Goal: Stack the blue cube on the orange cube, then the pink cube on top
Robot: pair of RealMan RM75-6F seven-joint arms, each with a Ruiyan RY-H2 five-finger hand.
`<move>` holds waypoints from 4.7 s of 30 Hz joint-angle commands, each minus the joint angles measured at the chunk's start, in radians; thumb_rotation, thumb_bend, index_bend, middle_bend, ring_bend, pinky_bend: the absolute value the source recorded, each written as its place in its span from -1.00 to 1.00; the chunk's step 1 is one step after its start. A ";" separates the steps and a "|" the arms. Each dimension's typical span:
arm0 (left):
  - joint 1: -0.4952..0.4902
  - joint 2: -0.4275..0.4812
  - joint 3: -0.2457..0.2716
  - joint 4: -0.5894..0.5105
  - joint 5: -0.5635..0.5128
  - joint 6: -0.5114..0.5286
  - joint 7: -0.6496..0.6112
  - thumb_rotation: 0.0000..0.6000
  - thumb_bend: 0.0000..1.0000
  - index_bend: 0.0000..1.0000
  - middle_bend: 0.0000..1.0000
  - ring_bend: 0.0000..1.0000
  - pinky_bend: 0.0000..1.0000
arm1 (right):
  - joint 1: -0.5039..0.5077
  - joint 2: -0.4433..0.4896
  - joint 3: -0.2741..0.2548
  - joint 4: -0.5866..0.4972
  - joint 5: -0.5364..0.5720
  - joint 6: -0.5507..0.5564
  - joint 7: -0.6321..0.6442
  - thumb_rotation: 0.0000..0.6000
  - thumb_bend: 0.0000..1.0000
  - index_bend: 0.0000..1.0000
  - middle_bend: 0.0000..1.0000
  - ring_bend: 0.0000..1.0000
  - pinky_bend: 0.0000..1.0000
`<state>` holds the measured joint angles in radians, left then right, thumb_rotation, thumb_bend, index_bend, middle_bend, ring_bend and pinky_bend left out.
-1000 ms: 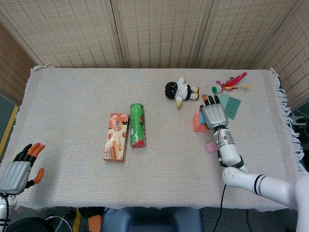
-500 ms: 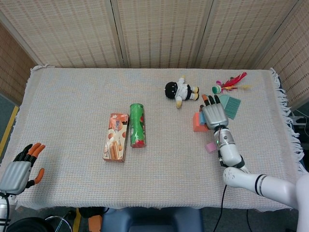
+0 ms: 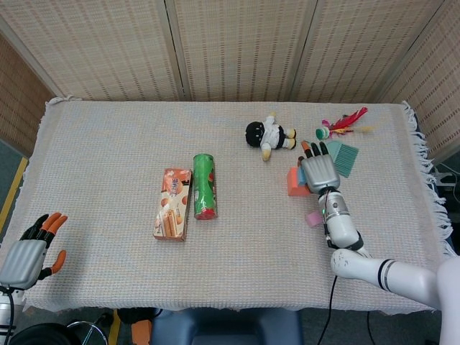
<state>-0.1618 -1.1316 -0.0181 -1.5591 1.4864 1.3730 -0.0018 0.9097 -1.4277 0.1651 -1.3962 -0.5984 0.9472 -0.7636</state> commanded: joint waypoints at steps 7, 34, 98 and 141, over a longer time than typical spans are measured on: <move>0.000 0.001 0.001 -0.001 -0.001 -0.002 0.001 1.00 -0.08 -0.84 -0.94 -1.00 -0.61 | 0.001 0.004 -0.005 -0.003 0.002 0.001 0.005 1.00 -0.66 -0.60 -1.00 -1.00 -1.00; 0.013 0.003 0.010 -0.019 0.020 0.027 0.021 1.00 -0.08 -0.84 -0.93 -0.99 -0.59 | -0.378 0.358 -0.280 -0.480 -0.662 0.310 0.169 1.00 -0.66 -0.76 -0.69 -0.79 -0.80; -0.002 0.005 0.006 -0.013 -0.019 -0.023 0.021 1.00 -0.09 -0.85 -0.92 -0.89 -0.53 | -0.275 0.039 -0.149 -0.080 -0.467 0.020 0.129 1.00 -0.66 0.04 0.32 0.54 0.43; 0.001 0.009 0.015 -0.008 0.028 0.004 -0.011 1.00 -0.05 -0.85 -0.92 -0.85 -0.53 | 0.244 0.355 0.060 -0.301 0.589 -0.090 -0.163 1.00 -0.66 0.25 0.32 0.39 0.43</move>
<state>-0.1602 -1.1220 -0.0026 -1.5678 1.5154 1.3787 -0.0123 1.1070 -1.0586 0.2392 -1.7443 -0.0620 0.8950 -0.8911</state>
